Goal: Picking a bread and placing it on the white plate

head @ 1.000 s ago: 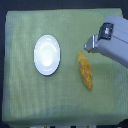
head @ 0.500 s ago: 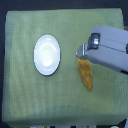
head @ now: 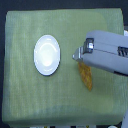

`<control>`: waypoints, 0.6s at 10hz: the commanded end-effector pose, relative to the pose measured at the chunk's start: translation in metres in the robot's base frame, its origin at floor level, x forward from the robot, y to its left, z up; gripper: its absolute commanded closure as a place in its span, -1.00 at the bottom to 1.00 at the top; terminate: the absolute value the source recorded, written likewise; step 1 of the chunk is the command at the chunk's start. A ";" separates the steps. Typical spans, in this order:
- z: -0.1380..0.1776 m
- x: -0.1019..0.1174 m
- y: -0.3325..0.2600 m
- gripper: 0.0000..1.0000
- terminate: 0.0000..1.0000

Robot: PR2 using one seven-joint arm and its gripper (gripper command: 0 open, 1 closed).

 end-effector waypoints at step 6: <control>-0.054 -0.005 -0.005 -1.00 -1.00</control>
